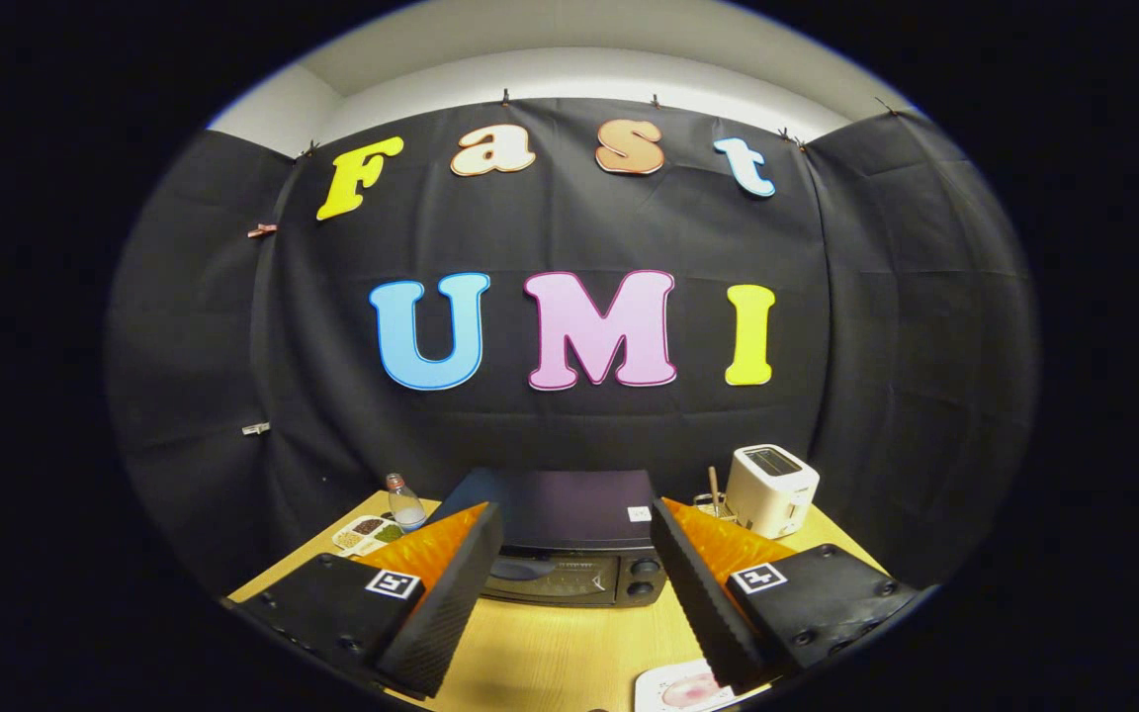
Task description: Open the toaster oven, put the food inside, and close the toaster oven door.
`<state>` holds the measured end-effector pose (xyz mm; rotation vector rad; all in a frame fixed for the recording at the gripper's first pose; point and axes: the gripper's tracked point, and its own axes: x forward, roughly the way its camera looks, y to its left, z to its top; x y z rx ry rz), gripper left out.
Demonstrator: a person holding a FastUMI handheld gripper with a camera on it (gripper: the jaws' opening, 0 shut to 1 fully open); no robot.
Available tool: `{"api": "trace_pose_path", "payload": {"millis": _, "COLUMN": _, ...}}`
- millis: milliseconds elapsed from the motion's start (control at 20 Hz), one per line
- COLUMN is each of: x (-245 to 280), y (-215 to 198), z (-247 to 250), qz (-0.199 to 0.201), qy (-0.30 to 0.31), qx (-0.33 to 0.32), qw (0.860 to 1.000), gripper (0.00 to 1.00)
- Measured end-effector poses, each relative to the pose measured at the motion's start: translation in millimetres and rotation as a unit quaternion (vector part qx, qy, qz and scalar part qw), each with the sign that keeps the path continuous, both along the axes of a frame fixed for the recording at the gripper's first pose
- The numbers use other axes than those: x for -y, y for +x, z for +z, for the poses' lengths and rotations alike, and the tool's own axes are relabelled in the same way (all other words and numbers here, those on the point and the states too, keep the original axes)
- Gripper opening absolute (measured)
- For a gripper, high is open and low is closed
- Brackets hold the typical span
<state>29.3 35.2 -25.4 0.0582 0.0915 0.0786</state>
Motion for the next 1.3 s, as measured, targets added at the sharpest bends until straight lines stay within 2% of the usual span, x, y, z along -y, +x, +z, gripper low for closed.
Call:
{"api": "trace_pose_path", "payload": {"millis": 400, "x": -27, "y": 47, "z": -29, "qz": 0.004, "qy": -0.006, "qx": -0.025, "qw": 1.0, "gripper": 0.98}}
{"api": "trace_pose_path", "payload": {"millis": 650, "x": -48, "y": 79, "z": -50, "qz": 0.005, "qy": 0.014, "qx": -0.05, "qw": 0.999, "gripper": 0.98}}
{"api": "trace_pose_path", "payload": {"millis": 1300, "x": -91, "y": 137, "z": -156, "qz": 0.002, "qy": -0.003, "qx": -0.168, "qw": 0.986, "gripper": 0.98}}
